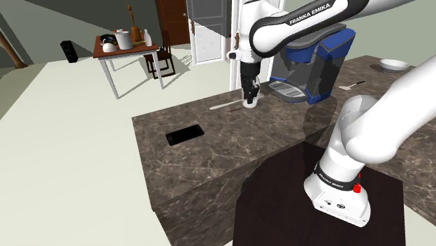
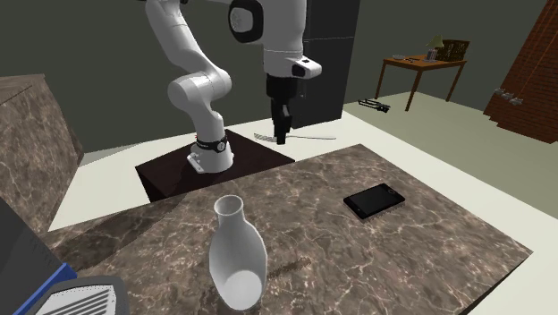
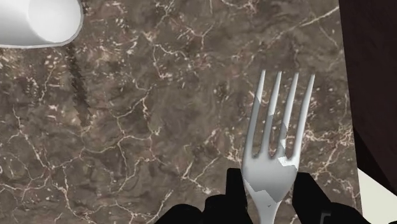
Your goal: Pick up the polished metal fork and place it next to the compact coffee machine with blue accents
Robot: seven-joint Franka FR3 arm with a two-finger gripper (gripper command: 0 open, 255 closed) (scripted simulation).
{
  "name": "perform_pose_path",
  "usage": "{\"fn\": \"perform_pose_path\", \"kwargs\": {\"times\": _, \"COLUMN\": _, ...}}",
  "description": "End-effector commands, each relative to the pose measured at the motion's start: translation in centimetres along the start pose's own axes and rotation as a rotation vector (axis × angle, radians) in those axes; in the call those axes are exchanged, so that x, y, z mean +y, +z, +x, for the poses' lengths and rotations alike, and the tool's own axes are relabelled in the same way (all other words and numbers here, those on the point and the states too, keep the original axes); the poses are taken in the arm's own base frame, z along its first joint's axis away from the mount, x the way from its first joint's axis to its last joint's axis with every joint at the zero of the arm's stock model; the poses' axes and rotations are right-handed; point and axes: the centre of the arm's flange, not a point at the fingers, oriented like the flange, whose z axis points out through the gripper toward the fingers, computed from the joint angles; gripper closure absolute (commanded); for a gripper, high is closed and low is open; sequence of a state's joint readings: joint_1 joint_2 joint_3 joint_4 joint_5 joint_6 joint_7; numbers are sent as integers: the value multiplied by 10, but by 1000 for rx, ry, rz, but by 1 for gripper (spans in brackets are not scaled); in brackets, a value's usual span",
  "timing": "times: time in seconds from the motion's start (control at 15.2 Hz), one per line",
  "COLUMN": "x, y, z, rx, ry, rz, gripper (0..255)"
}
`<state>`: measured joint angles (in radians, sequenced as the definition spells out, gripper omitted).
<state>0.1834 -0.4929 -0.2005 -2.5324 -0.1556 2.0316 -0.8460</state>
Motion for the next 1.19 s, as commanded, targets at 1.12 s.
{"fn": "perform_pose_path", "kwargs": {"times": 1.12, "x": 2, "y": -100, "z": -4, "rx": 0, "ry": 0, "rz": 0, "gripper": 255}}
